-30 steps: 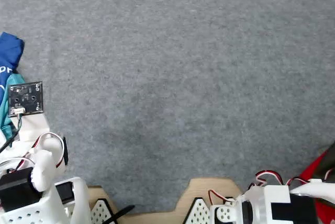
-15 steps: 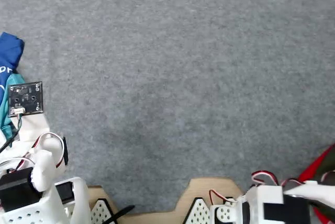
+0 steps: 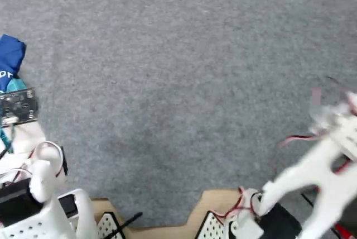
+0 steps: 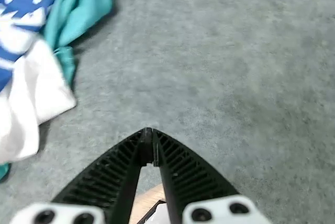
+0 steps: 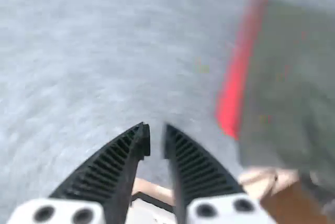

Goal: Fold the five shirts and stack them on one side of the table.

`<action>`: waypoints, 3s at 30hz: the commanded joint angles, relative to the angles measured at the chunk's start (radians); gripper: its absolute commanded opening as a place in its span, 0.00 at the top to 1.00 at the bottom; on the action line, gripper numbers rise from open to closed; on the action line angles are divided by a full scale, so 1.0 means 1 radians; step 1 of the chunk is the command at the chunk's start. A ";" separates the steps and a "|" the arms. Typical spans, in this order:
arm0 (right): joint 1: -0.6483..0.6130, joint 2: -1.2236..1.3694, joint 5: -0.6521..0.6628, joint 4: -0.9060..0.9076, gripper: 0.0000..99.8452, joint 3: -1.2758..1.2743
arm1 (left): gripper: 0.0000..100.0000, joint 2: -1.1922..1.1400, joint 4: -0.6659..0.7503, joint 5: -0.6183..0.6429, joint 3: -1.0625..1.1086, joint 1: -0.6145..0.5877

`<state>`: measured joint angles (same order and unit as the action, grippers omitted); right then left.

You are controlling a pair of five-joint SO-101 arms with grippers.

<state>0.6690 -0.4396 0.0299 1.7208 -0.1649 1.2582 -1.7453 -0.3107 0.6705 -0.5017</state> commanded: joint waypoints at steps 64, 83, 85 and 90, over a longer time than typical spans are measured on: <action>-0.981 0.228 -0.344 -0.388 0.99 0.002 | 0.98 -1.933 -0.014 -0.041 -2.088 -0.448; -0.397 0.220 -0.028 -0.307 0.99 0.007 | 0.98 -1.241 -0.014 0.038 -1.158 0.749; -0.338 0.220 0.025 -0.305 0.99 0.005 | 0.98 -1.236 -0.014 0.038 -1.096 0.882; -0.225 0.220 0.143 -0.315 0.99 0.007 | 0.98 -1.248 -0.012 0.038 -1.040 1.155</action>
<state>0.3805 -0.2140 0.1112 1.4062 -0.1649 -0.0384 -1.7499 -0.2800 -0.3821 0.5002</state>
